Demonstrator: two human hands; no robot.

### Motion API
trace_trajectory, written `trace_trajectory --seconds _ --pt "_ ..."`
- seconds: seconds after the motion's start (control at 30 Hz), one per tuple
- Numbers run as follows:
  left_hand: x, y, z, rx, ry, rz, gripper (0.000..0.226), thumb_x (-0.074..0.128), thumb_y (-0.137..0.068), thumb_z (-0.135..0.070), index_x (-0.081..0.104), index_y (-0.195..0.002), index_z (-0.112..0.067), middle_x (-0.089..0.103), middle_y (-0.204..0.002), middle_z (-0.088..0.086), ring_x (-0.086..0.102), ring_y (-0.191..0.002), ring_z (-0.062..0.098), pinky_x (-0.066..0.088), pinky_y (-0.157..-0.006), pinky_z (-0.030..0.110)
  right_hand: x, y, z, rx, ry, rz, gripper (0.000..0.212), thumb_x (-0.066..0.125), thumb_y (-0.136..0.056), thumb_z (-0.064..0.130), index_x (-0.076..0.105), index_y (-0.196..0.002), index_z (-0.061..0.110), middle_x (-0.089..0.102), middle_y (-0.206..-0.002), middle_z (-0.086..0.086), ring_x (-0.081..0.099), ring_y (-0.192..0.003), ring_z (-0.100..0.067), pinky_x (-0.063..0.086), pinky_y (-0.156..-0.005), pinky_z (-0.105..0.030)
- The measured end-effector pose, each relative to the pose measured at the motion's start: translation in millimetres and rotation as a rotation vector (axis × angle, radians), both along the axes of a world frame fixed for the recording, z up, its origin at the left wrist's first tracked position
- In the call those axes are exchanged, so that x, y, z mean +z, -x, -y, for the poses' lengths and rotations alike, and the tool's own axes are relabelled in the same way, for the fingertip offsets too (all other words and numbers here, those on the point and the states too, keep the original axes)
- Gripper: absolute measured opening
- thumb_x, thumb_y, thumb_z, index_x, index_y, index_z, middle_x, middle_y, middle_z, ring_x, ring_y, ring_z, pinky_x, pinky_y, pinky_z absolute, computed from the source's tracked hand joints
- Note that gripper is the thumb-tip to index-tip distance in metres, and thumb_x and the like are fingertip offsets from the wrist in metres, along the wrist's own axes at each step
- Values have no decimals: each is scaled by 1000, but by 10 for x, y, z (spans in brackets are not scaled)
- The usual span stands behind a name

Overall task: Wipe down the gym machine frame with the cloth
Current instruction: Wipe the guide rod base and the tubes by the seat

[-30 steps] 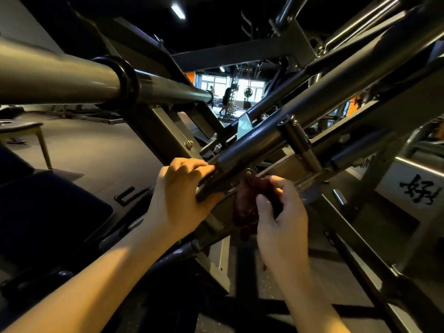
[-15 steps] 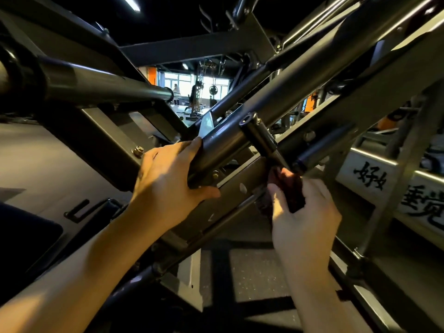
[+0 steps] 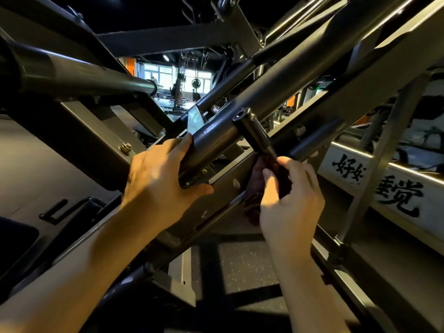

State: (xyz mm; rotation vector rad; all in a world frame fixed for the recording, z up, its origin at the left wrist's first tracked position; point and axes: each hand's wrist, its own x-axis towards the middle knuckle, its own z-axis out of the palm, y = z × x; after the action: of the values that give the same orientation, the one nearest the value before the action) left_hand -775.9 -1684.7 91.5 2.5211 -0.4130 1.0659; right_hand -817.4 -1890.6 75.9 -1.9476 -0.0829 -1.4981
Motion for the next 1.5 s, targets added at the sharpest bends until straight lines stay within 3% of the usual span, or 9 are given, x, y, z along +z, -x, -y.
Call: trace_trajectory --seconds 0.13,0.27,0.43,0.7,0.83,1.07,1.27,1.4,1.5 --pt "-5 13 13 -16 34 -12 106 71 -73 -68 25 -160 -27 51 -138 6 50 -128 29 44 -108 56 -292 7 -276 -37 39 -174 31 56 -96 33 62 -123 18 66 -121 -10 69 -93 -11 43 -67 -4" --pt "21 46 16 -18 39 -11 105 75 -75 -65 27 -160 -26 51 -142 5 47 -132 29 37 -115 55 -416 76 -382 38 249 -266 24 56 -97 35 61 -117 25 69 -100 -2 51 -57 6 34 -46 -2" --pt "28 41 21 -16 39 -37 108 77 -74 -64 25 -160 -26 49 -145 7 46 -134 30 39 -112 58 -11 63 -60 -107 90 -149 43 64 -75 31 63 -113 11 65 -118 -12 71 -94 -25 63 -73 -39" --pt "55 108 36 -34 68 -55 104 74 -74 -64 26 -159 -27 48 -144 5 44 -135 29 35 -115 53 -443 110 -381 -55 395 -285 20 81 -82 30 68 -94 19 69 -91 -3 59 -57 -5 43 -51 -12" --pt "41 111 48 -22 69 -50 106 80 -77 -59 25 -161 -26 44 -150 6 40 -138 29 29 -119 50 -35 36 -45 -189 165 -176 33 67 -84 36 66 -106 11 67 -105 -10 68 -81 -19 59 -65 -34" --pt "57 122 29 -51 85 -57 105 78 -76 -61 25 -160 -27 44 -151 6 40 -139 30 28 -117 51 -520 168 -481 57 373 -380 25 74 -87 25 69 -111 19 66 -115 -6 70 -80 -19 57 -67 -30" --pt "12 81 36 -46 93 -45 105 81 -76 -57 24 -160 -27 45 -150 7 41 -137 32 36 -115 52 -133 67 -181 -190 85 -220 29 72 -84 31 67 -105 11 68 -104 -11 70 -87 -22 56 -68 -27" --pt "17 82 12 -63 88 -45 104 78 -76 -60 26 -160 -27 45 -149 7 40 -138 32 31 -116 51 -577 157 -588 91 411 -376 28 75 -86 21 67 -112 15 63 -110 -7 68 -79 -20 54 -65 -24" --pt "22 94 8 -57 67 -19 103 74 -77 -63 26 -160 -26 45 -148 6 39 -138 32 29 -116 51 -423 111 -391 -26 433 -317 16 71 -92 27 69 -105 18 65 -97 -3 65 -71 -16 50 -62 -26"
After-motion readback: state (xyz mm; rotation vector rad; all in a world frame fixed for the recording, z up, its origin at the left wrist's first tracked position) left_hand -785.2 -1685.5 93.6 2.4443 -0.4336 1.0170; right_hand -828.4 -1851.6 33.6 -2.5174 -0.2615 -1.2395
